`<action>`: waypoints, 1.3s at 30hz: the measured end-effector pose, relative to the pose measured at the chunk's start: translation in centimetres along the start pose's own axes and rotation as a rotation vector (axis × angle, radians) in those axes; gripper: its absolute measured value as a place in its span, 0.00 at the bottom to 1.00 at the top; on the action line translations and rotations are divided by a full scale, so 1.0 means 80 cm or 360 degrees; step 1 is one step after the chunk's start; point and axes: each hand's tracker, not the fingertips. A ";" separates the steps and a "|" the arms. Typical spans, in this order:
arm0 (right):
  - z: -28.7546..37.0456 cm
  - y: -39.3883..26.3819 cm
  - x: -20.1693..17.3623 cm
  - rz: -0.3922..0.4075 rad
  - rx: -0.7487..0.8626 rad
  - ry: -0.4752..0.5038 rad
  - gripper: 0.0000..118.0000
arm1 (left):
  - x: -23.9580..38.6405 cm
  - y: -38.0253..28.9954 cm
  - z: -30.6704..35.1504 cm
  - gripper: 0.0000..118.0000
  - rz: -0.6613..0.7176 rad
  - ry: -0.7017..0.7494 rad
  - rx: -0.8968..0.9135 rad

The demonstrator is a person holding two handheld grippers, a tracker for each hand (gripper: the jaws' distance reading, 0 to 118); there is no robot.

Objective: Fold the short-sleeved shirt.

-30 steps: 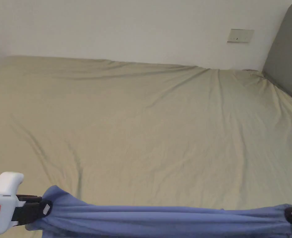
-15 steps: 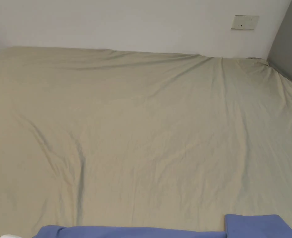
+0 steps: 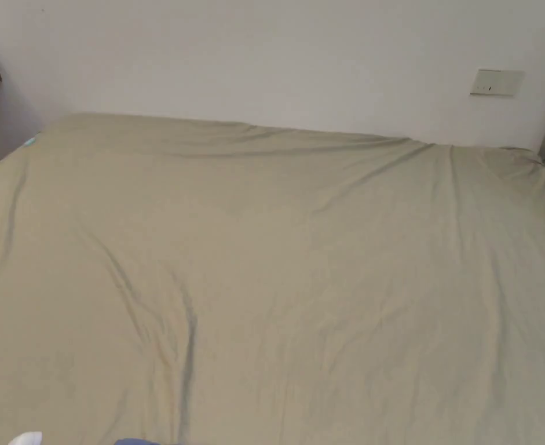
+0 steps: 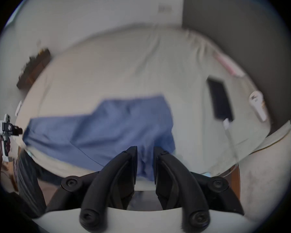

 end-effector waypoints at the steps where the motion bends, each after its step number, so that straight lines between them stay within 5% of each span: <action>1: 0.028 0.003 -0.010 -0.0017 0.0144 0.0006 0.47 | -0.003 0.006 0.011 0.94 0.0032 -0.0021 0.0047; 2: 0.052 0.007 -0.023 -0.0035 0.0262 -0.0035 0.70 | -0.009 0.012 0.015 0.96 0.0035 0.0056 0.0066; 5: 0.109 0.020 -0.058 -0.0028 0.0560 -0.0071 0.76 | -0.022 0.022 0.003 0.96 0.0087 0.0232 0.0016; 8: 0.140 0.042 -0.089 -0.0010 0.0702 -0.0032 0.75 | -0.044 0.020 -0.022 0.96 0.0252 0.0169 0.0019; 10: 0.158 0.053 -0.103 -0.0017 0.0822 0.0002 0.61 | -0.059 0.018 -0.038 0.96 0.0319 0.0148 -0.0013; 11: 0.166 0.059 -0.109 -0.0010 0.0855 -0.0027 0.21 | -0.061 0.014 -0.047 0.96 0.0354 0.0149 -0.0024; 12: 0.163 0.061 -0.104 -0.0023 0.0887 -0.0112 0.01 | -0.066 0.011 -0.054 0.96 0.0377 0.0138 -0.0018; 15: 0.182 0.071 -0.109 -0.0095 0.0885 0.0180 0.01 | -0.069 0.005 -0.068 0.96 0.0409 -0.0171 0.0051; 20: 0.201 0.075 -0.139 0.0051 0.1005 0.0116 0.01 | -0.103 0.008 -0.096 0.95 0.0641 -0.0364 0.0104; 21: 0.203 0.073 -0.142 0.0056 0.1009 0.0115 0.01 | -0.102 0.007 -0.098 0.86 0.0661 -0.0393 0.0089; 22: 0.204 0.072 -0.143 0.0062 0.1005 0.0131 0.01 | -0.098 0.007 -0.099 0.58 0.0638 -0.0378 0.0067; 23: 0.206 0.070 -0.144 0.0068 0.1006 0.0140 0.01 | -0.101 0.012 -0.102 0.05 0.0595 -0.0287 0.0000; 25: 0.209 0.069 -0.143 0.0063 0.1018 0.0132 0.01 | -0.075 0.008 -0.112 0.06 0.0166 0.0351 -0.0075; 26: 0.211 0.067 -0.142 0.0057 0.1032 0.0124 0.01 | -0.086 0.007 -0.111 0.06 0.0453 0.0057 -0.0066; 27: 0.212 0.066 -0.141 0.0056 0.1041 0.0121 0.01 | -0.075 0.005 -0.108 0.06 0.0424 0.0011 0.0007; 29: 0.216 0.068 -0.138 0.0048 0.1040 0.0106 0.01 | -0.061 0.012 -0.098 0.06 0.0261 0.0273 0.0022; 39: 0.250 0.053 -0.122 -0.0028 0.1078 0.0035 0.02 | -0.062 0.032 -0.003 0.06 0.0379 0.0199 0.0278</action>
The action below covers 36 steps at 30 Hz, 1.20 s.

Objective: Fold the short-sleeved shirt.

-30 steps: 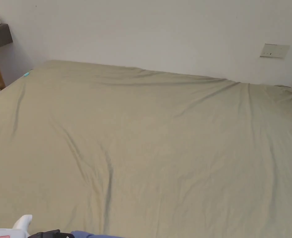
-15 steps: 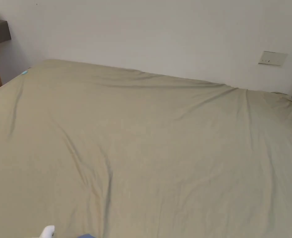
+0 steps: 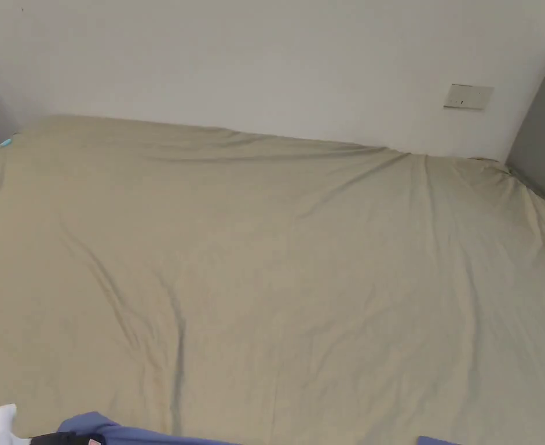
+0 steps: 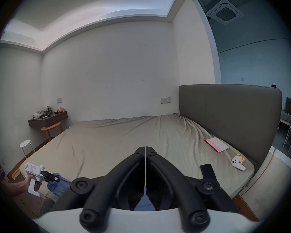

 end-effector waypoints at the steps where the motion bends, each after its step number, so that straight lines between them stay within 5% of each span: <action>1: 0.003 0.001 0.004 0.0003 -0.0002 -0.0005 0.02 | -0.003 0.004 0.011 0.06 -0.0018 0.0036 0.0024; 7: 0.007 -0.003 0.012 0.0015 -0.0001 -0.0031 0.02 | -0.012 0.042 0.121 0.06 -0.0072 0.0403 0.0200; 13: -0.001 -0.016 0.007 -0.0048 -0.0044 0.0029 0.02 | 0.074 0.029 0.159 0.06 -0.0215 0.0855 0.0170; 23: 0.011 -0.023 0.001 0.0002 -0.0090 0.0072 0.02 | 0.208 -0.050 0.004 0.06 -0.0431 0.0347 -0.0056; 31: 0.034 -0.036 0.031 -0.0058 -0.0139 -0.0022 0.02 | 0.174 -0.097 -0.146 0.06 -0.0448 0.0454 -0.0207; 36: 0.039 -0.051 0.050 -0.0140 -0.0175 -0.0089 0.02 | 0.153 -0.113 -0.166 0.07 -0.0456 0.0492 -0.0277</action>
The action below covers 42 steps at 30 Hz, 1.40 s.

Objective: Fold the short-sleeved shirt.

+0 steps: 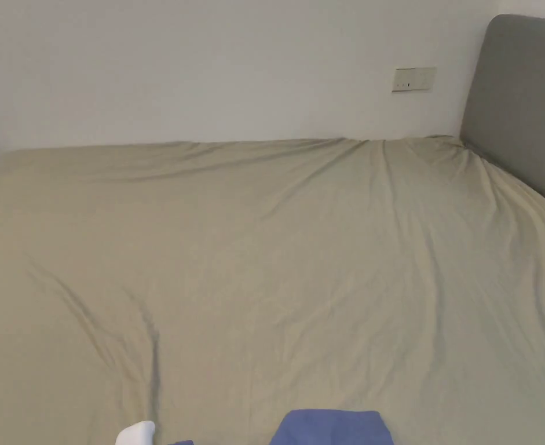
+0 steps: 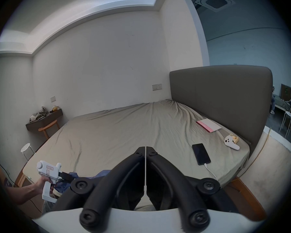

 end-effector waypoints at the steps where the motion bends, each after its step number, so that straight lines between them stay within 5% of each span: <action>1: -0.001 -0.003 0.003 -0.0018 -0.0009 -0.0008 0.02 | -0.005 0.002 0.004 0.14 0.0032 -0.0025 -0.0014; 3: -0.002 -0.006 0.007 -0.0041 -0.0021 -0.0006 0.02 | -0.013 0.006 0.019 0.72 0.0134 -0.0210 0.0008; 4: -0.002 -0.007 0.008 -0.0045 -0.0023 -0.0009 0.02 | -0.009 0.007 0.033 0.91 0.0143 -0.0283 0.0054; 5: -0.002 -0.008 0.008 -0.0043 -0.0025 -0.0008 0.02 | -0.007 0.008 0.053 0.92 0.0107 -0.0306 0.0208; 7: -0.001 -0.006 0.009 -0.0006 -0.0027 -0.0002 0.02 | -0.005 0.012 0.096 0.89 -0.0004 -0.0251 0.0425; 8: -0.001 -0.005 0.010 0.0012 -0.0021 -0.0024 0.02 | 0.000 0.015 0.120 0.74 -0.0018 -0.0233 0.0450; 11: 0.001 -0.002 0.016 -0.0003 -0.0005 -0.0025 0.02 | -0.001 0.008 0.154 0.00 -0.0042 -0.0009 0.0680; 14: 0.000 -0.004 0.018 -0.0047 -0.0002 -0.0017 0.02 | -0.002 0.001 0.136 0.00 -0.0133 0.0413 0.0673; 17: -0.003 -0.008 0.015 -0.0058 -0.0016 -0.0007 0.02 | -0.010 -0.020 0.084 0.00 -0.0001 0.0270 0.0531; 28: -0.007 -0.021 0.004 -0.0020 -0.0112 -0.0015 0.02 | 0.116 -0.117 -0.033 0.00 -0.0668 0.0316 0.0319; 33: -0.006 -0.023 0.001 -0.0024 -0.0123 -0.0006 0.02 | 0.123 -0.099 -0.033 0.00 -0.0586 0.0242 0.0356; 38: -0.002 -0.018 -0.004 0.0000 -0.0109 -0.0007 0.02 | 0.097 -0.058 0.045 0.00 -0.0356 -0.0100 0.0485; 39: -0.001 -0.015 -0.003 -0.0003 -0.0106 -0.0002 0.02 | 0.082 -0.047 0.069 0.16 -0.0304 -0.0186 0.0536; 40: -0.002 -0.013 -0.003 -0.0004 -0.0102 0.0004 0.02 | 0.061 -0.032 0.096 0.49 -0.0255 -0.0253 0.0576; 41: -0.002 -0.011 -0.004 -0.0003 -0.0092 0.0010 0.02 | 0.041 -0.019 0.120 1.00 -0.0217 -0.0314 0.0585; 42: -0.002 -0.009 -0.005 0.0000 -0.0083 0.0016 0.02 | 0.023 -0.007 0.139 0.96 -0.0198 -0.0338 0.0575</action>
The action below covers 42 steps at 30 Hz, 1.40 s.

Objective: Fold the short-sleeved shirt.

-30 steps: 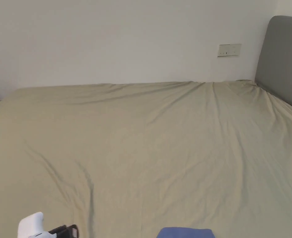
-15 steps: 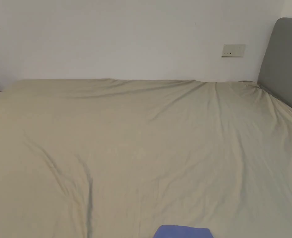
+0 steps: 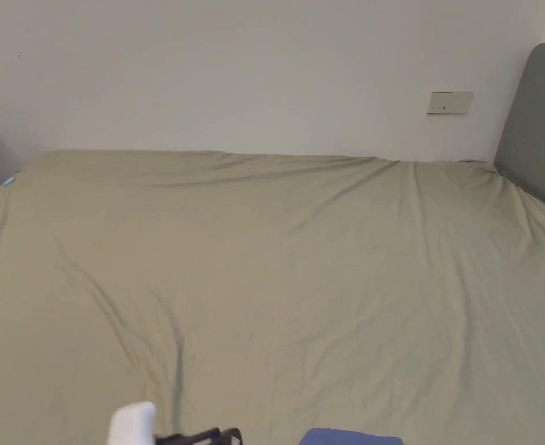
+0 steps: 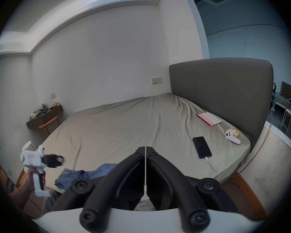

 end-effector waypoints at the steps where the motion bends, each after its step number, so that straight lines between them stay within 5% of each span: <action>1: -0.002 0.002 -0.001 0.0003 0.0006 0.0007 0.02 | -0.018 0.013 0.018 0.96 0.0027 0.0006 -0.0031; 5: -0.013 0.004 -0.007 -0.0024 0.0043 0.0048 0.02 | -0.108 0.046 0.081 0.98 0.0251 -0.0007 -0.0011; 9: -0.023 0.006 -0.015 -0.0120 0.0006 0.0179 0.02 | -0.165 0.022 0.045 0.98 0.0634 0.0013 -0.0210; 16: -0.020 0.004 -0.027 0.0017 -0.0007 0.0150 0.02 | -0.232 -0.045 -0.056 0.94 0.0716 -0.0141 -0.0649; 18: -0.020 0.005 -0.024 0.0011 -0.0015 0.0147 0.02 | -0.192 -0.052 -0.044 0.93 0.0642 -0.0168 -0.0418; 19: -0.021 0.006 -0.022 0.0001 -0.0029 0.0154 0.02 | -0.188 -0.056 -0.044 0.85 0.0759 -0.0182 -0.0471; 20: -0.023 0.006 -0.021 -0.0014 -0.0063 0.0178 0.02 | -0.186 -0.058 -0.042 0.33 0.0764 -0.0160 -0.0452; 21: -0.025 0.005 -0.020 -0.0022 -0.0072 0.0189 0.02 | -0.181 -0.064 -0.044 0.06 0.0685 -0.0047 -0.0432; 23: -0.029 0.002 -0.022 -0.0019 -0.0073 0.0179 0.02 | -0.174 -0.051 -0.056 0.06 0.0429 0.0159 -0.0474; 33: -0.026 0.002 -0.029 0.0072 -0.0106 0.0157 0.02 | -0.158 -0.001 0.009 0.06 0.0292 0.0315 -0.0366; 42: -0.033 -0.006 -0.019 -0.0001 -0.0120 0.0170 0.02 | -0.134 0.064 0.121 0.06 -0.0137 0.1129 -0.0243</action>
